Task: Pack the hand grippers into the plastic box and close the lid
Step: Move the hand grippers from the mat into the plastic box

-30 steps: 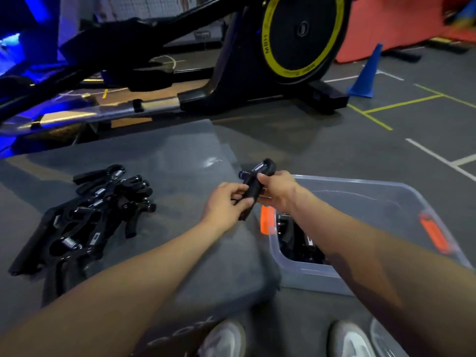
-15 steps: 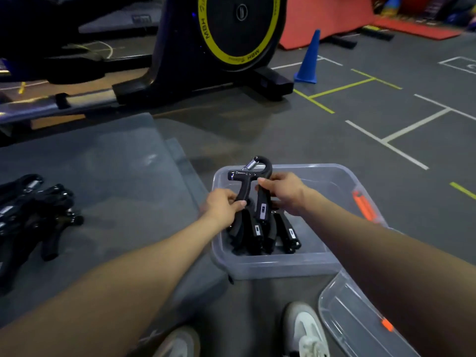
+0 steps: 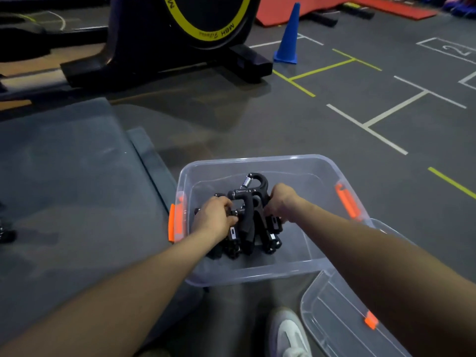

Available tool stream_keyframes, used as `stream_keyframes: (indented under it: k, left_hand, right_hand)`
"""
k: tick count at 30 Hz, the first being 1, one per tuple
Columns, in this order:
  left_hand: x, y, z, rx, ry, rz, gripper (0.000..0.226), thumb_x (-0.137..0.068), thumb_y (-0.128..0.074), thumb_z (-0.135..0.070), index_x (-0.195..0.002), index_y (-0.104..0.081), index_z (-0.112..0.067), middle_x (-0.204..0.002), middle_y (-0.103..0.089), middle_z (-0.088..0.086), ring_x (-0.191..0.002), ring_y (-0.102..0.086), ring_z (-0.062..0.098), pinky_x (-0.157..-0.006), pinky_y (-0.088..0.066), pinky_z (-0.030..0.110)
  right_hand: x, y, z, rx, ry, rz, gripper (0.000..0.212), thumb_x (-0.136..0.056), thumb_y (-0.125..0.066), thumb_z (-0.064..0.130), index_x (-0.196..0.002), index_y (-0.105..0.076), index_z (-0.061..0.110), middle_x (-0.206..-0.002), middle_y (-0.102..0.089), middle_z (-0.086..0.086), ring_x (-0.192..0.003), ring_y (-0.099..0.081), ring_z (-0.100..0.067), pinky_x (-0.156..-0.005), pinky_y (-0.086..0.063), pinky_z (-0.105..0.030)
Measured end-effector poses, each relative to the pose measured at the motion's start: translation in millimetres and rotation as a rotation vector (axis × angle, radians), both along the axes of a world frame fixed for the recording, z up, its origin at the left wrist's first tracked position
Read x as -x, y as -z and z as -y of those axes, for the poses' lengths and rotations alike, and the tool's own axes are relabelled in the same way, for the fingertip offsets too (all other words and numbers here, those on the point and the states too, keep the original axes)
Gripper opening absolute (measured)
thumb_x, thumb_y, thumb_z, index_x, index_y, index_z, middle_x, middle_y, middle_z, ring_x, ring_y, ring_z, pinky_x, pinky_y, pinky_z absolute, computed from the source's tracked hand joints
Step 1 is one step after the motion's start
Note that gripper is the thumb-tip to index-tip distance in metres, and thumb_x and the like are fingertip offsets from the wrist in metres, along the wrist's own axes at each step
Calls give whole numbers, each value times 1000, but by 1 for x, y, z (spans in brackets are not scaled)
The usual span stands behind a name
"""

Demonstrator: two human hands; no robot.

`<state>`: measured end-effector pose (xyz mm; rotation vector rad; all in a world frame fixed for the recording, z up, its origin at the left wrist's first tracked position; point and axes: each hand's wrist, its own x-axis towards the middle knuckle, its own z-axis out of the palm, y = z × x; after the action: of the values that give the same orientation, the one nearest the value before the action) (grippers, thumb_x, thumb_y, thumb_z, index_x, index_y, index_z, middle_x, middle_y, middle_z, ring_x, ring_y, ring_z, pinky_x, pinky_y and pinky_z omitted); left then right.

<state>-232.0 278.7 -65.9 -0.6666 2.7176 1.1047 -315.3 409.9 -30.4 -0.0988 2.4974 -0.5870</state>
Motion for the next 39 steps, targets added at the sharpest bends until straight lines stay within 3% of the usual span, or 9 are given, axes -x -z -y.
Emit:
stream_keyframes:
  k: [6, 9, 14, 17, 20, 23, 29, 36, 39]
  left_hand:
    - [-9, 16, 15, 286, 231, 157, 68, -83, -68, -27, -143, -36, -20, -143, -40, 2, -134, -37, 24, -110, -35, 36]
    - [-7, 23, 13, 309, 269, 204, 71, -83, -68, -29, -144, -33, -19, -146, -36, 1, -136, -34, 22, -112, -34, 36]
    - [-5, 29, 5, 343, 315, 236, 70, -83, -67, -30, -144, -33, -20, -146, -36, -1, -136, -34, 22, -111, -35, 38]
    - [-5, 29, 4, 349, 331, 248, 69, -85, -66, -30, -144, -33, -21, -146, -35, -2, -136, -34, 22, -109, -36, 39]
    - [-4, 29, 4, 345, 330, 246, 69, -85, -65, -30, -145, -31, -21, -146, -35, -2, -137, -34, 22, -109, -36, 38]
    - [-4, 24, 4, 347, 328, 211, 67, -85, -65, -29, -144, -34, -20, -145, -38, -1, -137, -34, 21, -109, -36, 38]
    - [-14, -9, 22, 361, 182, 19, 50, -88, -61, -27, -135, -46, -24, -136, -48, -1, -130, -42, 22, -106, -39, 38]
    - [-62, -69, 97, 348, -111, -25, 44, -87, -62, -27, -130, -52, -24, -134, -49, 4, -127, -47, 25, -102, -41, 37]
    - [-92, -93, 136, 362, -223, -31, 46, -86, -63, -28, -130, -51, -24, -137, -47, 3, -129, -46, 24, -104, -40, 37]
  right_hand:
    - [1, 41, -13, -124, -33, -43, 33, -83, -59, 8, -56, -40, 10, -83, -54, -10, -87, -63, -28, -82, -53, -34]
    - [4, 53, -15, -117, -10, -56, 29, -81, -59, 9, -58, -42, 9, -80, -54, -10, -96, -67, -33, -71, -50, -32]
    - [6, 59, -12, -106, 12, -53, 32, -82, -57, 7, -57, -38, 12, -79, -54, -9, -74, -54, -26, -45, -37, -23]
    - [7, 64, -8, -79, 19, -57, 8, -84, -53, 4, -76, -54, 4, -90, -61, -16, -92, -63, -31, -63, -44, -28]
    - [7, 68, -7, -72, 28, -80, 20, -86, -51, 3, -104, -60, 3, -116, -65, -18, -112, -61, -31, -78, -47, -29]
    - [7, 67, -6, -19, 52, -97, 31, -86, -54, 2, -116, -61, 4, -119, -65, -17, -114, -61, -30, -91, -49, -30]
    - [0, 39, 19, 153, 65, -129, 35, -83, -61, 7, -117, -63, 12, -118, -66, -13, -111, -61, -29, -92, -48, -28]
    - [-32, -26, 105, 296, -116, -199, 41, -80, -71, 12, -120, -59, 5, -121, -64, -16, -105, -62, -26, -95, -46, -32]
    - [-57, -51, 153, 331, -218, -237, 43, -80, -71, 11, -120, -60, 3, -122, -64, -16, -114, -60, -28, -96, -45, -30]
